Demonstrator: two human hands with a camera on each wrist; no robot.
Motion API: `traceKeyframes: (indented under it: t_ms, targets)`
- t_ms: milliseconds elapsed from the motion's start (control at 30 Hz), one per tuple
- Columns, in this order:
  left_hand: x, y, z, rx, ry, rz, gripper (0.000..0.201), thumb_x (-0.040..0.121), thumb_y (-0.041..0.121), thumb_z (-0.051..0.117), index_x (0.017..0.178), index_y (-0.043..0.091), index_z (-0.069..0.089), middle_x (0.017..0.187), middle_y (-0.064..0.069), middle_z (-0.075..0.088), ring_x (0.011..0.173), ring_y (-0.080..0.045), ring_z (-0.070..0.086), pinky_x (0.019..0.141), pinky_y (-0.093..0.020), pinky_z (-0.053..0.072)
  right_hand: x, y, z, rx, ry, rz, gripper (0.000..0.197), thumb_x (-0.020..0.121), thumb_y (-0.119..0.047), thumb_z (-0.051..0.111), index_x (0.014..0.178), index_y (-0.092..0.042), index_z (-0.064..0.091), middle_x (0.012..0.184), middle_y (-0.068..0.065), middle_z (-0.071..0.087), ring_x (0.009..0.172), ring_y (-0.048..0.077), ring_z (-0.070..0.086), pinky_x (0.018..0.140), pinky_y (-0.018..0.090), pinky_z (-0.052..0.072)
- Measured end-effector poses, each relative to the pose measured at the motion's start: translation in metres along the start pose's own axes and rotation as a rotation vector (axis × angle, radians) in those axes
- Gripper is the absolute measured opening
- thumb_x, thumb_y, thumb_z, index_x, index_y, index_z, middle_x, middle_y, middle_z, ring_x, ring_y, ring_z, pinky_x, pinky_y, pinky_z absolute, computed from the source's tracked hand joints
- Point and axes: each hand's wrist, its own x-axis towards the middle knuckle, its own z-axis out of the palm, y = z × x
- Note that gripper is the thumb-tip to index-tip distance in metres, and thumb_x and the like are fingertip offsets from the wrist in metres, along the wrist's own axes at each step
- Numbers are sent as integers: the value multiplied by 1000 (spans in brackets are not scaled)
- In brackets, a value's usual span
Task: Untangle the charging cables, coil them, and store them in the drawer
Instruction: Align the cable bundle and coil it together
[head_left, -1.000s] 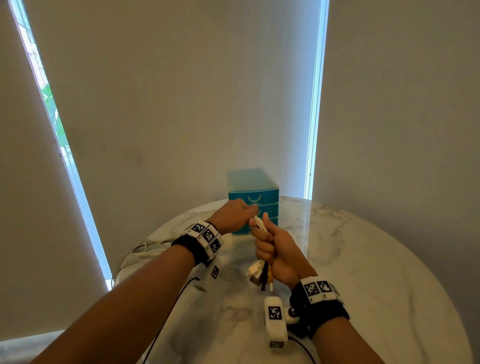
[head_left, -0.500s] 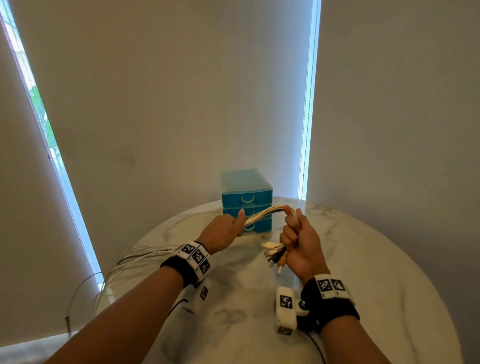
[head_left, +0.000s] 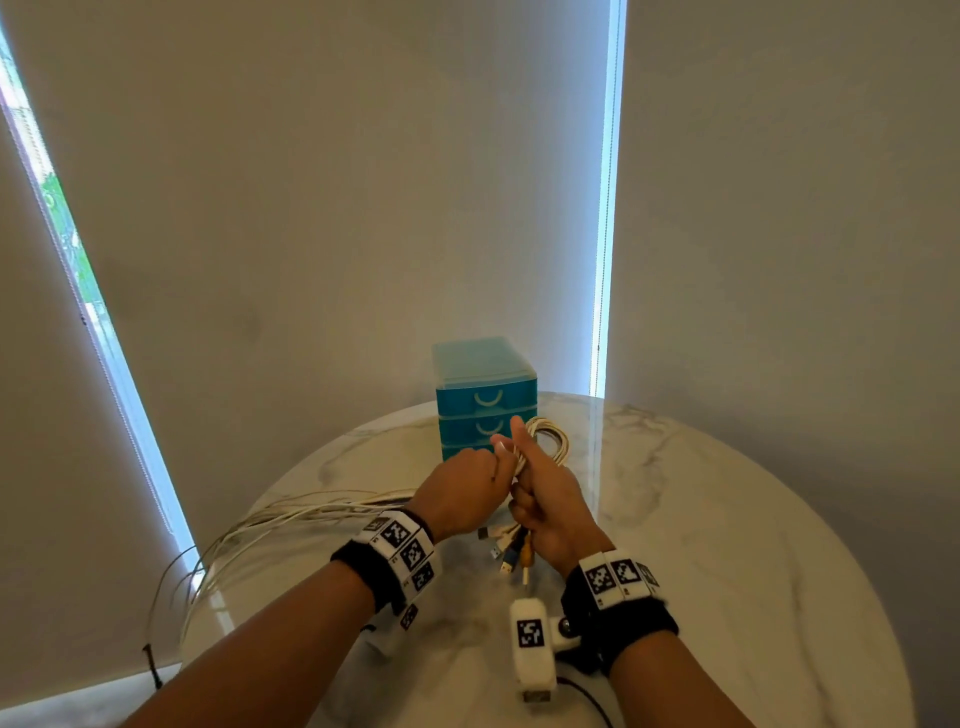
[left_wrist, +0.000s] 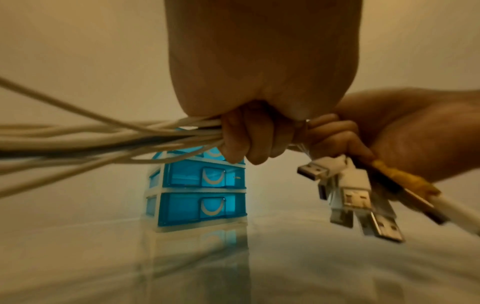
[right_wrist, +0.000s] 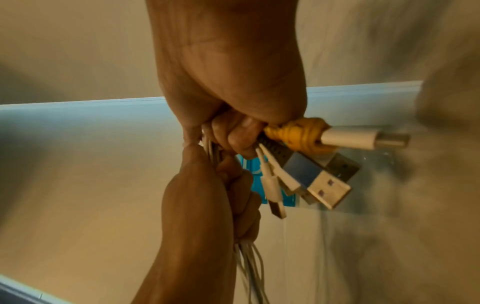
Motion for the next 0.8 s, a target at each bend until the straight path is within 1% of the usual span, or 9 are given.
traceKeyframes:
  t_ms: [67,167,233,300,400,467,533,667,800]
  targets:
    - [2,-2,2,-22,-34,18,61,118,38,18,94,8,65,89,-12,73,82,-27,69,89,-49,58,3,0,-2,-68,71,-57,48,97,-63,68,102,-17,82,53,-2,49,44,8,34,43,22,29]
    - [8,-3,-11,-138,-177,-7,59,117,43,19,95,15,65,90,0,70,80,-19,65,85,-39,56,9,0,-5,-125,127,-160,43,101,-59,65,99,-18,76,54,-4,56,45,8,42,47,24,36]
    - [19,0,-27,-127,-230,-38,46,114,41,26,109,15,63,107,-3,70,98,-27,66,94,-44,55,10,2,-6,-172,120,-230,39,102,-57,64,102,-20,77,55,-11,60,51,5,49,53,22,40]
    - [30,9,-47,3,-77,-45,39,110,43,35,129,22,61,133,-1,65,124,-30,56,109,-51,43,11,7,-5,-249,84,-315,39,103,-57,63,111,-23,78,71,-14,73,64,3,65,61,18,49]
    - [40,37,-76,90,63,175,44,103,45,54,146,42,49,142,11,62,132,-19,48,108,-48,38,15,14,-3,-338,54,-400,39,103,-54,63,114,-18,76,94,-5,81,84,3,76,72,17,55]
    - [45,55,-86,353,-2,337,51,94,43,66,143,47,54,139,12,61,125,-16,51,99,-42,44,16,12,-3,-408,57,-459,32,107,-37,64,114,-7,74,82,-5,74,67,-8,68,61,11,49]
    - [53,67,-87,535,1,418,37,91,38,69,128,46,69,132,12,64,114,-15,59,82,-33,44,15,8,-4,-473,62,-507,21,108,-24,64,103,-6,72,73,-8,64,55,-11,62,52,8,45]
    - [61,70,-83,699,90,459,14,97,39,70,109,40,76,105,10,69,88,-15,69,61,-27,31,6,3,5,-669,67,-586,22,109,-26,62,88,-22,64,70,-10,64,61,5,62,56,9,44]
    - [62,69,-85,692,376,412,40,108,61,48,106,30,73,90,7,70,65,-16,62,60,-29,38,3,-1,14,-594,89,-611,22,106,-33,66,97,-14,72,80,-4,73,70,8,68,67,15,51]
